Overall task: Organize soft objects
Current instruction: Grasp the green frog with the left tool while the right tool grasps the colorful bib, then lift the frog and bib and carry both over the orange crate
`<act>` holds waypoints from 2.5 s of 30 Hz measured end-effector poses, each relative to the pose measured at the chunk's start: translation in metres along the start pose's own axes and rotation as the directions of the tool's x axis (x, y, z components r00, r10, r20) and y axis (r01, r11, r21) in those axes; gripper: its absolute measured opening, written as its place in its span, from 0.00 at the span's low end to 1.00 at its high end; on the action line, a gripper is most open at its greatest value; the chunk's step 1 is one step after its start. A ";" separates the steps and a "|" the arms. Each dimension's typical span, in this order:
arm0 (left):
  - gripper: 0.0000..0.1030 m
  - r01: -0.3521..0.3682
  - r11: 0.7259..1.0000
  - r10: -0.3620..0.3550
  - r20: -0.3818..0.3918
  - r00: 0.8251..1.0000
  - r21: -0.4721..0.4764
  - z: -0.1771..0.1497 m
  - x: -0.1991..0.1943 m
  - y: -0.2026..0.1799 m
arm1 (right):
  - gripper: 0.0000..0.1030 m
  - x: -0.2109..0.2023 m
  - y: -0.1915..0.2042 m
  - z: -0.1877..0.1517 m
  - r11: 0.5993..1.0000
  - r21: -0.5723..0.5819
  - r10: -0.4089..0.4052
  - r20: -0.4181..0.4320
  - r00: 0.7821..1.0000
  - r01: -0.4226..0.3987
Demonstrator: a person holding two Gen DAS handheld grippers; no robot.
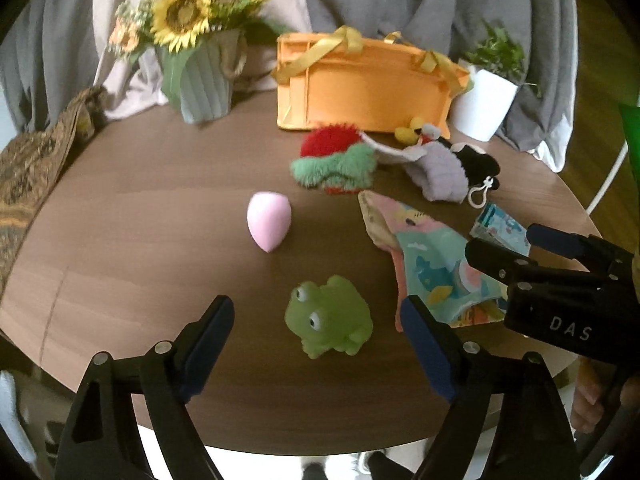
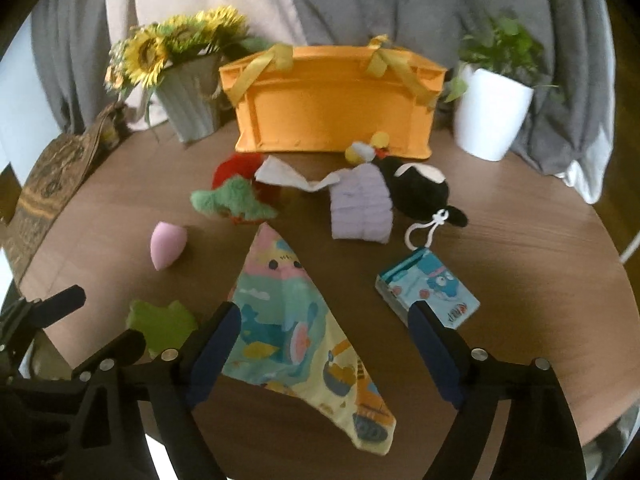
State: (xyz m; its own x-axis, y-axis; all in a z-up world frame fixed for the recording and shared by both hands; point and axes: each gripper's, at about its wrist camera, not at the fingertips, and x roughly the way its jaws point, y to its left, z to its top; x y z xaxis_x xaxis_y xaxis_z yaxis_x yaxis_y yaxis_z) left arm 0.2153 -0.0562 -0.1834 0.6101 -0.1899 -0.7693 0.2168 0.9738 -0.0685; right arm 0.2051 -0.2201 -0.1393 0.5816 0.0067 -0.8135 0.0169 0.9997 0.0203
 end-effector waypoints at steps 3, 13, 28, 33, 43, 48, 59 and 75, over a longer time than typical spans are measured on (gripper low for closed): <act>0.78 -0.001 1.000 0.001 -0.018 1.000 -0.027 -0.004 0.007 -0.002 | 0.82 0.011 -0.004 -0.001 0.999 -0.014 0.031 -0.024 0.999 -0.031; 0.67 -0.017 0.997 0.014 -0.046 0.999 -0.072 -0.007 0.026 0.000 | 0.72 0.038 -0.003 -0.007 0.993 -0.057 0.100 -0.078 0.992 -0.104; 0.42 0.033 0.997 -0.037 -0.046 0.998 -0.069 0.000 0.031 -0.003 | 0.17 0.048 -0.001 -0.006 0.989 -0.042 0.134 -0.132 0.982 -0.140; 0.34 0.051 0.996 -0.053 -0.025 0.998 -0.067 0.007 0.025 -0.004 | 0.14 0.039 0.001 -0.002 0.989 -0.045 0.138 -0.119 0.983 -0.144; 0.31 0.056 0.997 -0.055 0.026 0.998 -0.055 0.023 0.007 -0.008 | 0.13 0.013 0.003 0.012 0.988 -0.070 0.131 -0.059 0.990 -0.135; 0.31 0.060 0.997 -0.056 0.081 0.995 -0.050 0.037 -0.010 -0.011 | 0.13 0.000 0.000 0.021 0.988 -0.064 0.136 -0.025 0.990 -0.138; 0.31 0.083 0.996 -0.076 0.212 0.974 -0.023 0.071 -0.044 -0.019 | 0.10 -0.040 -0.005 0.049 0.991 -0.050 0.127 0.103 0.987 -0.123; 0.31 0.101 0.994 -0.113 0.395 0.912 0.052 0.119 -0.083 -0.022 | 0.10 -0.086 -0.008 0.089 0.996 -0.018 0.092 0.295 0.951 -0.091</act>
State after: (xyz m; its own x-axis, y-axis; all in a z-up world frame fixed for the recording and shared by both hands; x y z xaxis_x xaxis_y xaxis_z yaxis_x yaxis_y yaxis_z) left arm 0.2507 -0.0771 -0.0421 0.8326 -0.3325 -0.4430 0.3163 0.9420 -0.1126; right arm 0.2275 -0.2314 -0.0174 0.7945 0.0909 -0.6004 -0.0504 0.9952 0.0839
